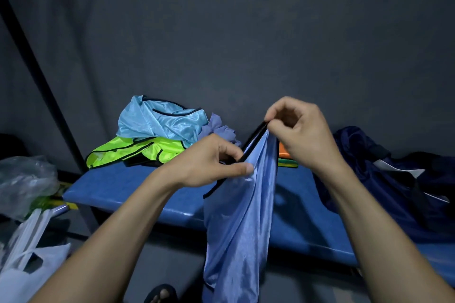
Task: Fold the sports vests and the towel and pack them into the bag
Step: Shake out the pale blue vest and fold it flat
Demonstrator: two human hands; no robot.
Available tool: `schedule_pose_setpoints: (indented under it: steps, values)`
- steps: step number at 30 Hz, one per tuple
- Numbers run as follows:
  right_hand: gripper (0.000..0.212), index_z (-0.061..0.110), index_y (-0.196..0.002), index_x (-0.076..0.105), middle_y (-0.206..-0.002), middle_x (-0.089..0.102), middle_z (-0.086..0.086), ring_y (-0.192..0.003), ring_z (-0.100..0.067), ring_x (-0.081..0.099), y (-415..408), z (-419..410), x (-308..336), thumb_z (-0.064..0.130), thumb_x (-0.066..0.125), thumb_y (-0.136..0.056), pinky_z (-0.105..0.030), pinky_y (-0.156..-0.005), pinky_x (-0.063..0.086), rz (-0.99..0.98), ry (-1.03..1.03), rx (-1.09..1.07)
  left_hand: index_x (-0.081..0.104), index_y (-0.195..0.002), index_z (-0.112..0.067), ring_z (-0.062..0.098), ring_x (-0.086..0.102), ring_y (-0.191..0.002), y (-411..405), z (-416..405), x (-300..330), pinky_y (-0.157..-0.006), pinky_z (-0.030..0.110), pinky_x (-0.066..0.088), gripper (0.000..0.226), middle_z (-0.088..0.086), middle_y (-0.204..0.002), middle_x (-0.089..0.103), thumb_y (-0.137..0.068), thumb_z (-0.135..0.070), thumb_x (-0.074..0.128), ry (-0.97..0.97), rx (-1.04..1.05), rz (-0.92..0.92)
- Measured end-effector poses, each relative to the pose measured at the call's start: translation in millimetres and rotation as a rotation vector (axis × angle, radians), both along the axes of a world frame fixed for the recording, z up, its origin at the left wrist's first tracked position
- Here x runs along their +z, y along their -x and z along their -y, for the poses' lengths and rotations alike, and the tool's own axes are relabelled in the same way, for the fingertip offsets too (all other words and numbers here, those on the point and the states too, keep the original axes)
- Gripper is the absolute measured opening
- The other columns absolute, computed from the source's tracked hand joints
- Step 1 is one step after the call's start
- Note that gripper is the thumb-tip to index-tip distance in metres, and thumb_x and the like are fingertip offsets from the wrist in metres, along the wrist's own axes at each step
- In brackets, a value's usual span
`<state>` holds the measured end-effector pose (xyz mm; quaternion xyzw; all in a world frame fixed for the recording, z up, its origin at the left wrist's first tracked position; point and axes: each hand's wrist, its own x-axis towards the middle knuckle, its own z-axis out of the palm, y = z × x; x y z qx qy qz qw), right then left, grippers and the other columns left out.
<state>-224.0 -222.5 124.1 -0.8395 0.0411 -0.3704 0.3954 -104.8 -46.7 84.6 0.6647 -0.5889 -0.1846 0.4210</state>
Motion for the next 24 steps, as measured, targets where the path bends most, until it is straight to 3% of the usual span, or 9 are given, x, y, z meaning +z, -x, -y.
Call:
schedule_pose_setpoints:
  steps: [5,8,10,13,16,18,21,24]
  values:
    - [0.026,0.019,-0.078,0.063,-0.069,0.057,0.012,-0.061,0.004,0.049,-8,13,48,-0.004,0.056,-0.087,-0.013,-0.061,0.038,0.169,-0.088,-0.08,0.046,-0.061,-0.003,0.018,0.03,-0.06,-5,-10,-2,-0.055,0.038,0.022,0.065,0.004,-0.063,0.033,-0.084,-0.057,0.074,-0.176,-0.051,0.043]
    - [0.028,0.024,-0.077,0.063,-0.066,0.059,0.016,-0.061,0.0,0.049,-12,23,70,-0.001,0.055,-0.088,-0.016,-0.06,0.039,0.237,-0.17,-0.134,0.049,-0.068,0.0,0.015,0.034,-0.062,-11,-16,-12,-0.056,0.038,0.029,0.073,0.001,-0.066,0.038,-0.082,-0.069,0.068,-0.375,-0.07,0.204]
    - [0.027,0.025,-0.077,0.064,-0.067,0.059,0.013,-0.062,-0.006,0.048,-12,29,78,0.002,0.056,-0.086,-0.022,-0.058,0.039,0.264,-0.209,-0.152,0.047,-0.065,-0.007,0.012,0.034,-0.058,-19,-22,-13,-0.055,0.033,0.031,0.063,-0.004,-0.062,0.037,-0.087,-0.062,0.068,-0.411,-0.001,0.315]
    - [0.028,0.025,-0.078,0.066,-0.063,0.058,0.014,-0.058,-0.006,0.046,-9,35,76,0.0,0.055,-0.086,-0.023,-0.056,0.038,0.262,-0.219,-0.166,0.045,-0.057,-0.017,0.005,0.034,-0.047,-35,-40,-6,-0.05,0.023,0.027,0.052,-0.012,-0.049,0.035,-0.09,-0.046,0.073,-0.316,0.167,0.34]
    - [0.029,0.023,-0.081,0.068,-0.065,0.061,0.015,-0.057,0.0,0.05,-2,43,66,-0.002,0.055,-0.088,-0.019,-0.061,0.042,0.266,-0.243,-0.236,0.036,-0.055,-0.015,0.008,0.024,-0.051,-58,-63,-2,-0.049,0.027,0.02,0.06,-0.01,-0.052,0.026,-0.085,-0.051,0.074,-0.151,0.297,0.259]
    - [0.025,0.018,-0.088,0.07,-0.074,0.064,0.011,-0.061,0.008,0.054,5,49,57,-0.002,0.056,-0.091,-0.012,-0.066,0.044,0.239,-0.24,-0.267,0.036,-0.057,-0.013,0.01,0.026,-0.053,-70,-78,-2,-0.051,0.03,0.024,0.059,-0.007,-0.054,0.026,-0.087,-0.048,0.073,-0.086,0.333,0.228]
    - [0.019,0.015,-0.098,0.073,-0.079,0.067,0.012,-0.065,0.01,0.057,14,63,37,0.002,0.059,-0.096,-0.009,-0.066,0.044,0.159,-0.215,-0.276,0.056,-0.061,-0.007,0.008,0.033,-0.053,-80,-95,-2,-0.051,0.028,0.031,0.046,0.0,-0.054,0.036,-0.091,-0.038,0.073,-0.065,0.414,0.224]
    - [0.017,0.016,-0.101,0.075,-0.078,0.068,0.014,-0.064,0.005,0.056,22,75,20,0.007,0.061,-0.098,-0.013,-0.059,0.046,0.123,-0.233,-0.262,0.074,-0.075,-0.02,0.01,0.046,-0.057,-90,-104,-8,-0.059,0.034,0.046,0.023,0.004,-0.062,0.061,-0.091,-0.036,0.074,-0.08,0.54,0.311]
